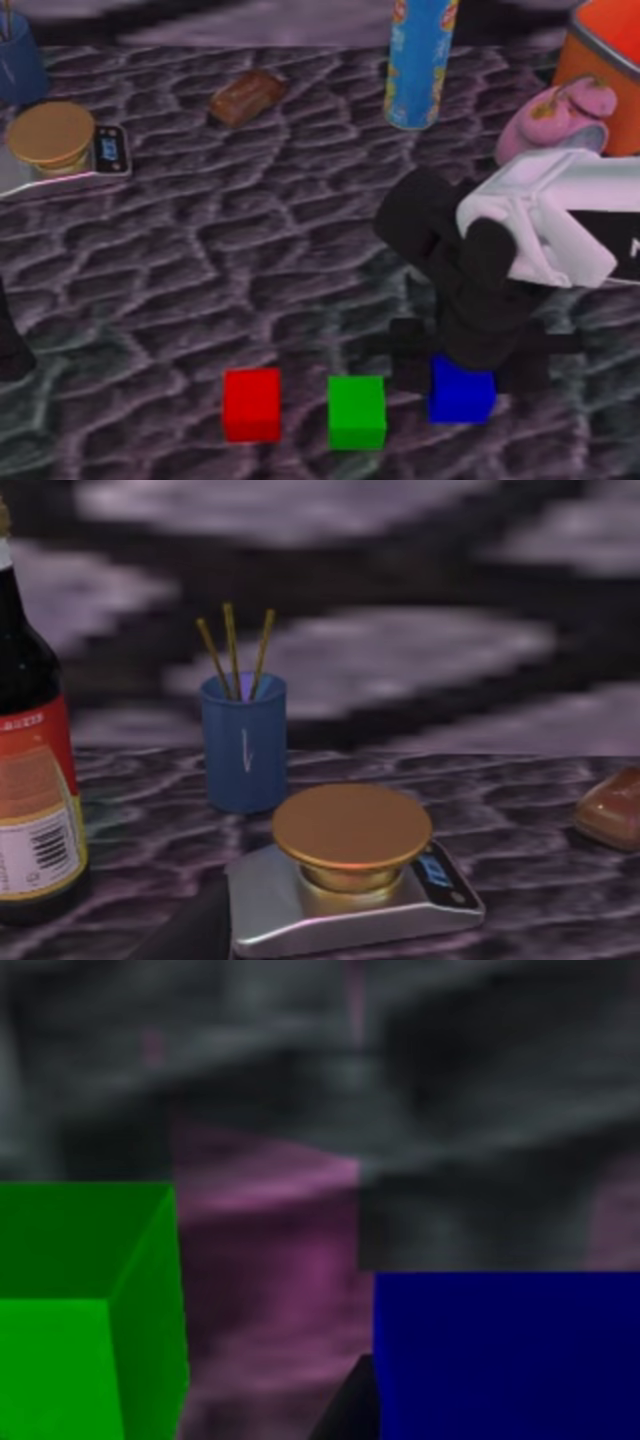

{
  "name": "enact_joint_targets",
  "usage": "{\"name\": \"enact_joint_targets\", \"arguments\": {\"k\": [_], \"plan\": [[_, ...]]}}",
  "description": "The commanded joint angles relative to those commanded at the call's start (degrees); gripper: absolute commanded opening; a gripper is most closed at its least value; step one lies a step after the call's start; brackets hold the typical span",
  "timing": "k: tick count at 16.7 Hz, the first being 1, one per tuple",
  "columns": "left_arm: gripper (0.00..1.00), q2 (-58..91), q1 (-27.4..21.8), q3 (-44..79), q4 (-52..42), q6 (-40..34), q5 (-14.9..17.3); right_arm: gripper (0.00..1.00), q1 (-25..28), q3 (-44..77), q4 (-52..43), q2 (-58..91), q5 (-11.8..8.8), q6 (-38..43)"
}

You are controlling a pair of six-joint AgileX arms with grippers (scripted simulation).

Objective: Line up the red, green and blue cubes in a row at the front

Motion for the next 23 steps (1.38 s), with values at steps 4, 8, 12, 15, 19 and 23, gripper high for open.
{"name": "enact_joint_targets", "arguments": {"k": [4,8,12,15,19,23], "plan": [[1.0,0.0,0.0,0.0,0.0,0.0,0.0,0.0,0.1,-3.5,5.5,2.2,0.1,0.2],[1.0,0.0,0.0,0.0,0.0,0.0,0.0,0.0,0.2,-3.5,5.6,2.3,0.1,0.2],[1.0,0.0,0.0,0.0,0.0,0.0,0.0,0.3,0.2,-3.5,5.6,2.3,0.1,0.2],[1.0,0.0,0.0,0.0,0.0,0.0,0.0,0.53,0.2,-3.5,5.6,2.3,0.1,0.2],[1.0,0.0,0.0,0.0,0.0,0.0,0.0,0.83,0.2,-3.5,5.6,2.3,0.1,0.2],[1.0,0.0,0.0,0.0,0.0,0.0,0.0,1.0,0.2,-3.5,5.6,2.3,0.1,0.2]]}}
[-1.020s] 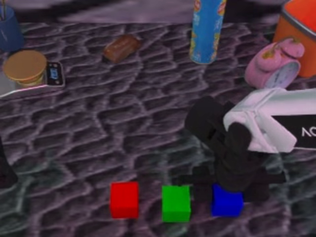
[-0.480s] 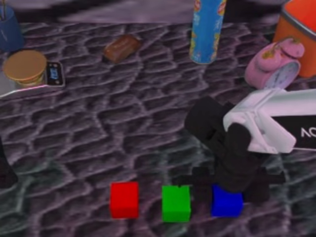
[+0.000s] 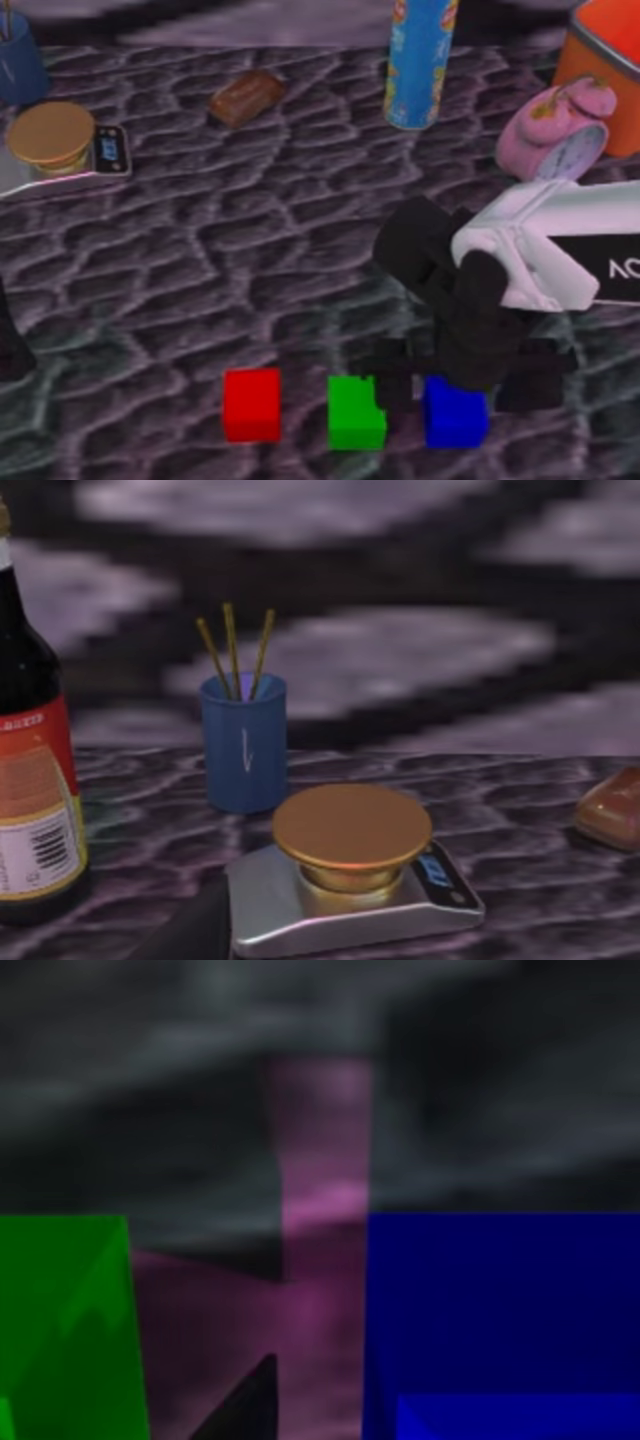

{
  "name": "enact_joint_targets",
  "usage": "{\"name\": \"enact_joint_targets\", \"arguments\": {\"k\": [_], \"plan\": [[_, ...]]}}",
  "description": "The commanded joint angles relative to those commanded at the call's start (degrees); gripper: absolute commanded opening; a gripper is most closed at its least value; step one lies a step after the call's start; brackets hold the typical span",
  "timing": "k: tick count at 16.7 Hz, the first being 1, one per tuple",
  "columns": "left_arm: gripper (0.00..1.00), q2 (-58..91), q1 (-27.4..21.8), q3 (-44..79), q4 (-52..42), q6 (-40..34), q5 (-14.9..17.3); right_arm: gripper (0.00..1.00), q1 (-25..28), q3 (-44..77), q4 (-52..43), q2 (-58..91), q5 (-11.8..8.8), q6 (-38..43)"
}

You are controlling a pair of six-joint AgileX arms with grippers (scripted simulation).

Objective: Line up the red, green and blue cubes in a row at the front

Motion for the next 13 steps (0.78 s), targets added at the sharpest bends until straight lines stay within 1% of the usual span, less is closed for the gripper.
{"name": "enact_joint_targets", "arguments": {"k": [8,10,13], "plan": [[1.0,0.0,0.0,0.0,0.0,0.0,0.0,1.0,-0.1,0.2,-0.2,-0.1,0.0,0.0],[1.0,0.0,0.0,0.0,0.0,0.0,0.0,1.0,0.1,1.5,-2.3,-0.9,0.0,0.0],[1.0,0.0,0.0,0.0,0.0,0.0,0.0,1.0,0.5,5.0,-8.4,-3.3,0.0,0.1]]}}
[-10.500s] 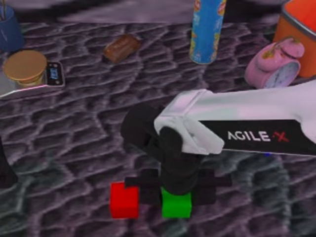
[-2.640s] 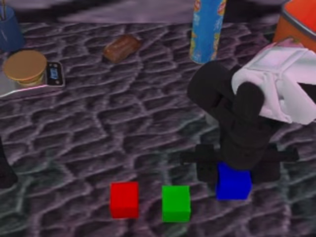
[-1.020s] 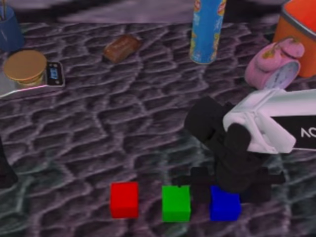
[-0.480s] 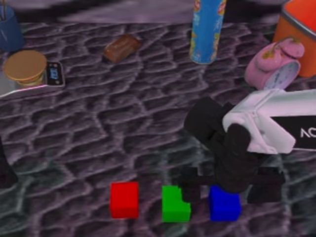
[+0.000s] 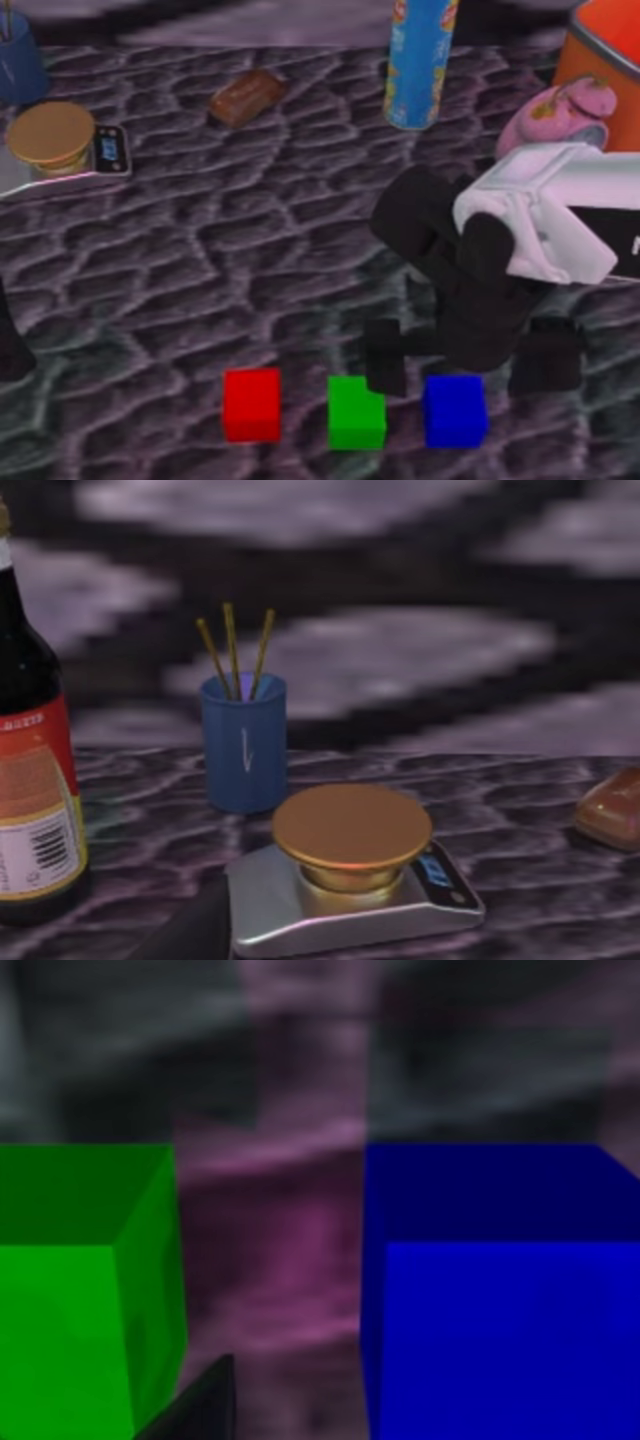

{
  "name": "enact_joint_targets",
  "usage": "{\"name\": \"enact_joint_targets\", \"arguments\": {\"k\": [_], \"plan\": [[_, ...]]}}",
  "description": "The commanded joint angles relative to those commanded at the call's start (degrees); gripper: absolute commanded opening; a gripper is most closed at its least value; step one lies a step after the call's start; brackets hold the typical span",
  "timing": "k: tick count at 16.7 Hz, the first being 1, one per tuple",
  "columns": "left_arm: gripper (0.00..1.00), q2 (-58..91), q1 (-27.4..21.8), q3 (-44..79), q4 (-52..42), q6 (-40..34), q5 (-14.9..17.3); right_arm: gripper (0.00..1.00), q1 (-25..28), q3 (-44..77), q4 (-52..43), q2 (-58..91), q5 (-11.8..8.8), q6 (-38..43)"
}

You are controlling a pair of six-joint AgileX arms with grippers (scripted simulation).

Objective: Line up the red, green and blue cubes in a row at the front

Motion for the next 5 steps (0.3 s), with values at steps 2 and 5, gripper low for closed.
{"name": "enact_joint_targets", "arguments": {"k": [2,5], "plan": [[1.0,0.0,0.0,0.0,0.0,0.0,0.0,1.0,0.1,2.3,-4.3,-1.8,0.0,0.0],[1.0,0.0,0.0,0.0,0.0,0.0,0.0,1.0,0.2,4.1,-7.2,-3.3,0.0,0.0]]}}
